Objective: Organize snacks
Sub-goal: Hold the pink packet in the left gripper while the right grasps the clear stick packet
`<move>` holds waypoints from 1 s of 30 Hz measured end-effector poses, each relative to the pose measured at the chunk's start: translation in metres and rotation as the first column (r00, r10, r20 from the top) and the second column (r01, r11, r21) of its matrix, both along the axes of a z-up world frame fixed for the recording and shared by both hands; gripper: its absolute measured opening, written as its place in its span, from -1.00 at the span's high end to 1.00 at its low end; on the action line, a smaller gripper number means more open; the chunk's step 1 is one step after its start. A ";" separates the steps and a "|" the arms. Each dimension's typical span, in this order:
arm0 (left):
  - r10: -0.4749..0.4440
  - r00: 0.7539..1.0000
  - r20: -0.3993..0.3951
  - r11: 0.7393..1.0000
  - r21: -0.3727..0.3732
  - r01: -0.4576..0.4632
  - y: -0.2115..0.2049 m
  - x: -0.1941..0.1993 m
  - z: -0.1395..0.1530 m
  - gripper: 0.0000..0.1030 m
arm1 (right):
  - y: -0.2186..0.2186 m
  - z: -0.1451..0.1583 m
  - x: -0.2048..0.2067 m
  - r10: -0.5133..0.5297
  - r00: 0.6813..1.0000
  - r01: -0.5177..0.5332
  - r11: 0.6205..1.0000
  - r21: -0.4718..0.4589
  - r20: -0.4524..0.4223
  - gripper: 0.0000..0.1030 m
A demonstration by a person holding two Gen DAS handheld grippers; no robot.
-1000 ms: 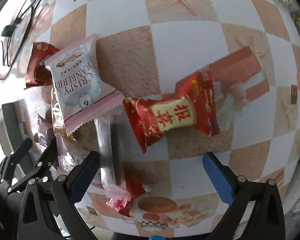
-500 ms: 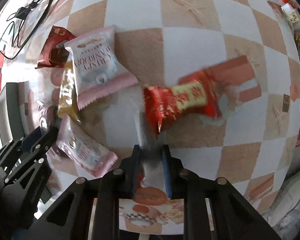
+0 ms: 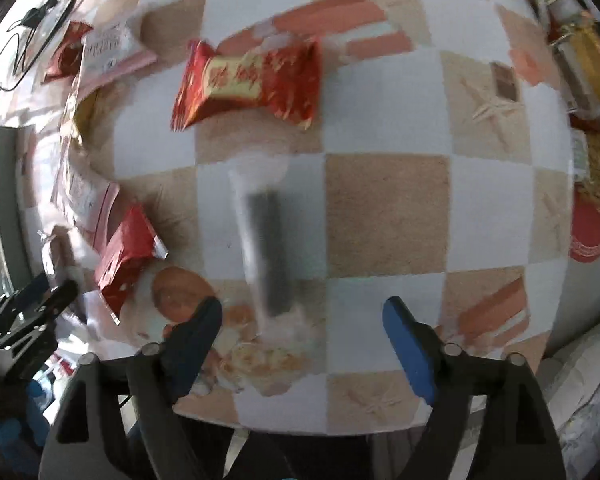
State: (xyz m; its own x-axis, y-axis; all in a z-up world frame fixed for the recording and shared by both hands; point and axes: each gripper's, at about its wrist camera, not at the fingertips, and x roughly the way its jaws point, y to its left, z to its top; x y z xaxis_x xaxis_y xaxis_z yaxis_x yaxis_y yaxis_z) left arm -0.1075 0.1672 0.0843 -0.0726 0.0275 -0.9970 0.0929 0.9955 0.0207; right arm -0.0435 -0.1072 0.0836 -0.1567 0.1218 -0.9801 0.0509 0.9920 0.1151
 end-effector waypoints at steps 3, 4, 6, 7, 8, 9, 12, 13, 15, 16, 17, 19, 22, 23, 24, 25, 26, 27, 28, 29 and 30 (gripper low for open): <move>-0.019 1.000 0.007 1.000 0.011 0.019 0.002 0.010 0.001 -0.36 | 0.000 -0.004 0.003 0.011 1.000 -0.011 1.000 -0.011 -0.004 -0.62; -0.025 1.000 0.009 1.000 0.013 0.025 0.002 0.010 0.000 -0.42 | 0.000 -0.004 0.004 0.009 1.000 -0.009 1.000 -0.015 -0.006 -0.62; -0.033 0.999 0.004 0.999 0.011 0.033 0.001 0.013 0.000 -0.52 | 0.005 -0.012 0.007 0.002 1.000 -0.003 1.000 -0.021 -0.021 -0.62; -0.036 0.999 -0.002 0.999 0.008 0.036 0.000 0.013 -0.002 -0.61 | 0.004 -0.015 0.007 0.003 1.000 -0.004 1.000 -0.029 -0.026 -0.69; -0.037 0.999 -0.008 0.999 0.000 0.037 -0.001 0.013 -0.003 -0.68 | 0.001 -0.017 0.008 0.008 1.000 -0.009 0.999 -0.038 -0.024 -0.73; -0.035 0.999 -0.010 0.999 -0.005 0.035 -0.002 0.013 -0.004 -0.72 | 0.003 -0.019 0.010 0.020 0.999 -0.021 0.999 -0.043 -0.027 -0.82; -0.020 0.999 -0.039 1.000 -0.010 0.019 -0.004 0.011 -0.019 -0.99 | 0.014 -0.025 0.009 0.061 0.997 -0.064 0.995 -0.071 -0.043 -0.91; -0.008 0.999 -0.038 1.000 -0.014 0.008 -0.002 0.010 -0.021 -1.00 | 0.016 -0.027 0.011 0.062 0.997 -0.065 0.995 -0.070 -0.043 -0.95; -0.010 1.000 -0.023 1.000 -0.012 0.010 -0.002 0.011 -0.022 -1.00 | 0.023 -0.030 0.013 0.060 0.997 -0.063 0.996 -0.069 -0.046 -0.98; -0.010 1.000 -0.021 1.000 -0.014 0.009 -0.001 0.010 -0.022 -1.00 | 0.024 -0.031 0.014 0.060 0.997 -0.063 0.995 -0.073 -0.045 -0.98; -0.009 1.000 -0.020 1.000 -0.014 0.009 -0.001 0.010 -0.022 -1.00 | 0.029 -0.033 0.015 0.057 0.997 -0.061 0.995 -0.076 -0.045 -0.98; -0.007 1.000 -0.022 1.000 -0.013 0.007 -0.003 0.003 -0.021 -1.00 | 0.031 -0.034 0.013 0.052 0.998 -0.055 0.996 -0.075 -0.041 -0.99; -0.002 1.000 -0.022 1.000 -0.012 0.002 -0.004 0.001 -0.020 -1.00 | 0.035 -0.035 0.009 0.052 0.998 -0.055 0.996 -0.075 -0.037 -0.99; -0.005 1.000 -0.021 1.000 -0.013 0.004 -0.003 0.001 -0.020 -1.00 | 0.036 -0.035 0.006 0.053 0.998 -0.055 0.996 -0.075 -0.037 -0.99; -0.004 1.000 -0.021 1.000 -0.013 0.004 -0.003 0.002 -0.020 -1.00 | 0.037 -0.035 0.007 0.052 0.998 -0.055 0.996 -0.076 -0.037 -0.99; -0.004 1.000 -0.020 1.000 -0.013 0.004 -0.004 0.002 -0.020 -1.00 | 0.038 -0.036 0.008 0.053 0.998 -0.055 0.996 -0.075 -0.037 -0.99; -0.003 1.000 -0.020 1.000 -0.013 0.003 -0.004 0.002 -0.020 -1.00 | 0.038 -0.030 0.001 0.053 0.998 -0.056 0.996 -0.076 -0.038 -0.99; -0.003 1.000 -0.021 1.000 -0.014 0.002 -0.003 0.001 -0.020 -1.00 | 0.033 -0.029 0.002 0.054 0.998 -0.056 0.996 -0.075 -0.038 -0.99; -0.003 1.000 -0.019 1.000 -0.014 0.003 -0.003 0.001 -0.020 -1.00 | 0.032 -0.028 0.005 0.054 0.998 -0.056 0.996 -0.075 -0.038 -0.99; -0.003 1.000 -0.018 1.000 -0.014 0.002 -0.002 0.002 -0.020 -1.00 | 0.029 -0.027 0.008 0.054 0.998 -0.057 0.996 -0.075 -0.037 -0.99; -0.002 1.000 -0.016 1.000 -0.015 0.001 -0.002 0.002 -0.020 -1.00 | 0.034 -0.033 0.010 0.054 0.998 -0.056 0.996 -0.075 -0.035 -0.99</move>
